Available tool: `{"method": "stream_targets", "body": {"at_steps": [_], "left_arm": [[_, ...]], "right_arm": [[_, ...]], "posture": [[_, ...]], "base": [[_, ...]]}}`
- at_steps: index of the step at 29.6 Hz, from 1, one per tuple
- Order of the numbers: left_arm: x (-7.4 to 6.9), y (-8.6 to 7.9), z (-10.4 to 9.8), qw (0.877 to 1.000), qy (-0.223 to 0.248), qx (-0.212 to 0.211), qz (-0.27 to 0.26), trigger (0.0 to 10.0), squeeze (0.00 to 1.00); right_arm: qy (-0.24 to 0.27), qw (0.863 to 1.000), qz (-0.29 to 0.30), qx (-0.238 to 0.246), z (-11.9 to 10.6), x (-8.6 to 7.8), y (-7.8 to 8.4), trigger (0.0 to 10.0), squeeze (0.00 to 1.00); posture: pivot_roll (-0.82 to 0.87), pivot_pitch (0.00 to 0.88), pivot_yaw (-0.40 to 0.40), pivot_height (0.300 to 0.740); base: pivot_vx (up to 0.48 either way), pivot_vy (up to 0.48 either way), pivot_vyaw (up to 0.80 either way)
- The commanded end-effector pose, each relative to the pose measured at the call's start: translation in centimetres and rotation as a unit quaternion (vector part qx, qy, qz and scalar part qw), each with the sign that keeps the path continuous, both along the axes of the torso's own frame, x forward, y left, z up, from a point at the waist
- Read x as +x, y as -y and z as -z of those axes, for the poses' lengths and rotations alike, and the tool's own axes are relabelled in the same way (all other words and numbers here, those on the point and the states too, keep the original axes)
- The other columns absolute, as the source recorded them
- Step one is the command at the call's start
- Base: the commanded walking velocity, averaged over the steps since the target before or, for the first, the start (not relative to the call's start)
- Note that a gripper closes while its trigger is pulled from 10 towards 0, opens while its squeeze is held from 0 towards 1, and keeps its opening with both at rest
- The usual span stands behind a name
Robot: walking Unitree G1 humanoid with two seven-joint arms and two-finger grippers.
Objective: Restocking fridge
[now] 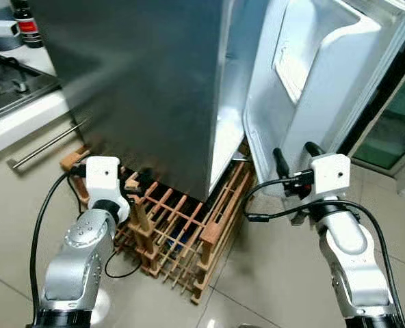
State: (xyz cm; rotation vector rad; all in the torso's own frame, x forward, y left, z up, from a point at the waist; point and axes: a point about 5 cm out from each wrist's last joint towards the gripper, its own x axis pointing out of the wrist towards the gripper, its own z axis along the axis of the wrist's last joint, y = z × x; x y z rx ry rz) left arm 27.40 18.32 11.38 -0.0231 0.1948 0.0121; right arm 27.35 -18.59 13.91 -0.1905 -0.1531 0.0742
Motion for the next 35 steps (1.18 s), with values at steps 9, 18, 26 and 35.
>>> {"method": "stream_targets", "body": {"at_steps": [9, 18, 26, 35], "left_arm": [[1.4, -0.4, -1.4, 0.998, 0.052, 0.008, -0.038, 10.0, 0.0], [2.6, -0.2, -2.5, 0.995, 0.085, 0.04, -0.041, 10.0, 0.0], [2.7, 0.9, -4.3, 0.989, 0.149, -0.001, -0.018, 10.0, 0.0], [2.6, 1.7, -5.1, 0.986, 0.165, -0.024, 0.001, 10.0, 0.0]], "right_arm": [[0.008, 0.992, 0.124, -0.011, -0.4, -0.7, 5.7, 10.0, 0.0], [0.042, 0.996, 0.075, 0.02, -1.7, -0.3, 2.1, 10.0, 0.0], [0.009, 0.994, 0.013, 0.104, -1.4, 2.1, -2.1, 10.0, 0.0], [-0.035, 0.987, -0.004, 0.16, -1.4, 3.6, -3.2, 10.0, 0.0]], "posture": [[-0.12, 0.0, 0.007, 0.74], [-0.13, 0.0, 0.01, 0.74], [-0.1, 0.0, -0.013, 0.74], [-0.09, 0.0, -0.006, 0.74]], "base": [[0.0, 0.0, 0.0], [0.0, 0.0, 0.0], [0.0, 0.0, 0.74], [-0.056, 0.142, 0.69]]}}
